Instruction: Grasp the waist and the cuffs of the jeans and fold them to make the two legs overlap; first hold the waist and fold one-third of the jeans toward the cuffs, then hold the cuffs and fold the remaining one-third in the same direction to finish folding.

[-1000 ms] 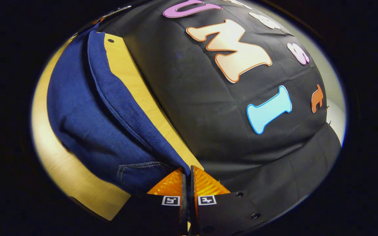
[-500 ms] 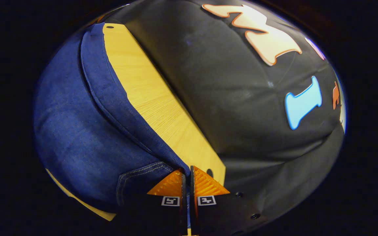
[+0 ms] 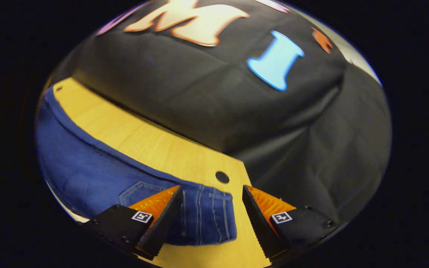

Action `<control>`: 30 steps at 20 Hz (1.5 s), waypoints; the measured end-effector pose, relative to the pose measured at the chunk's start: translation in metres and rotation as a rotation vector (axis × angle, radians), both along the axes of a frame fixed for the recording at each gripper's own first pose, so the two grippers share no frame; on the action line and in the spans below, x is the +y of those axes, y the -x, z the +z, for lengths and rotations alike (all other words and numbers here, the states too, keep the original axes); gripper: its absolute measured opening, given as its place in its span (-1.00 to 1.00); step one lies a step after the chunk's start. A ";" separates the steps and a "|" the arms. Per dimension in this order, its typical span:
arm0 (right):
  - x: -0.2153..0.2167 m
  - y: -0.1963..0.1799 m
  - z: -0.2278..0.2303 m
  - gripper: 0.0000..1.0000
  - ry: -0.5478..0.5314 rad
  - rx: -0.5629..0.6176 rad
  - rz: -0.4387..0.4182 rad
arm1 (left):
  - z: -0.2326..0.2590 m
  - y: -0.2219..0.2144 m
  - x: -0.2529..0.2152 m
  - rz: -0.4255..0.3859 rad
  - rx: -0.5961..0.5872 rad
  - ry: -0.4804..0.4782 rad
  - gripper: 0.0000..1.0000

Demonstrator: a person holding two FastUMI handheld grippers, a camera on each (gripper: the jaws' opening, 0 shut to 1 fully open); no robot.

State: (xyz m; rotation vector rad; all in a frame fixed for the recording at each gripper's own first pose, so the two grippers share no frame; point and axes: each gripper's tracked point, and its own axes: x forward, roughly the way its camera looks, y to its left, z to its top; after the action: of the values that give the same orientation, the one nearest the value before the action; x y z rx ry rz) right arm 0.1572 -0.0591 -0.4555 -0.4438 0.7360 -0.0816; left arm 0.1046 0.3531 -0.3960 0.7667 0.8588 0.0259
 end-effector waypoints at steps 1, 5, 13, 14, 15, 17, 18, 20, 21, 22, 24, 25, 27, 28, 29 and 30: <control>-0.015 0.013 -0.002 0.99 -0.059 0.013 -0.056 | -0.002 -0.001 0.000 0.036 -0.039 0.064 0.89; -0.060 0.040 -0.045 0.99 -0.312 0.075 -0.289 | 0.013 -0.017 -0.017 0.108 -0.144 0.283 0.89; -0.074 0.065 -0.113 0.97 -0.656 0.227 -0.589 | 0.168 -0.091 -0.053 0.144 -0.377 0.481 0.89; -0.076 0.065 -0.115 0.97 -0.659 0.232 -0.614 | 0.184 -0.100 -0.054 0.141 -0.392 0.488 0.89; -0.074 0.066 -0.117 0.89 -0.667 0.239 -0.636 | 0.199 -0.107 -0.054 0.141 -0.414 0.493 0.89; -0.077 0.056 -0.117 0.90 -0.687 0.198 -0.687 | 0.216 -0.113 -0.049 0.157 -0.448 0.525 0.89; -0.081 0.051 -0.119 0.90 -0.690 0.175 -0.713 | 0.227 -0.114 -0.049 0.167 -0.465 0.558 0.89; -0.086 0.051 -0.130 0.94 -0.648 0.166 -0.761 | 0.233 -0.109 -0.042 0.197 -0.484 0.588 0.89; -0.079 0.057 -0.131 0.58 -0.689 0.204 -0.761 | 0.230 -0.107 -0.037 0.214 -0.482 0.591 0.90; -0.083 0.048 -0.130 0.23 -0.701 0.172 -0.776 | 0.228 -0.102 -0.030 0.228 -0.475 0.591 0.90; -0.085 0.032 -0.107 -0.48 -0.739 0.103 -0.788 | 0.220 -0.092 -0.011 0.258 -0.460 0.585 0.90; -0.079 0.013 -0.086 -0.83 -0.766 0.022 -0.747 | 0.216 -0.086 0.000 0.277 -0.453 0.571 0.90; -0.055 -0.013 -0.043 -0.91 -0.771 -0.092 -0.611 | 0.211 -0.078 0.023 0.311 -0.444 0.555 0.90; -0.044 -0.017 -0.021 -0.84 -0.755 -0.120 -0.538 | 0.208 -0.076 0.032 0.324 -0.438 0.552 0.90; -0.030 -0.018 0.004 -0.84 -0.728 -0.149 -0.464 | 0.204 -0.073 0.041 0.338 -0.432 0.551 1.00; -0.015 -0.021 0.027 -0.84 -0.709 -0.168 -0.394 | 0.200 -0.069 0.049 0.348 -0.424 0.551 0.91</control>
State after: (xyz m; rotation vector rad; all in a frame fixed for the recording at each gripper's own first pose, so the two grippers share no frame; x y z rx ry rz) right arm 0.1780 -0.0745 -0.4282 0.3841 0.6297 -0.2151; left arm 0.1740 0.4018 -0.1964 0.0784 0.5420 0.2426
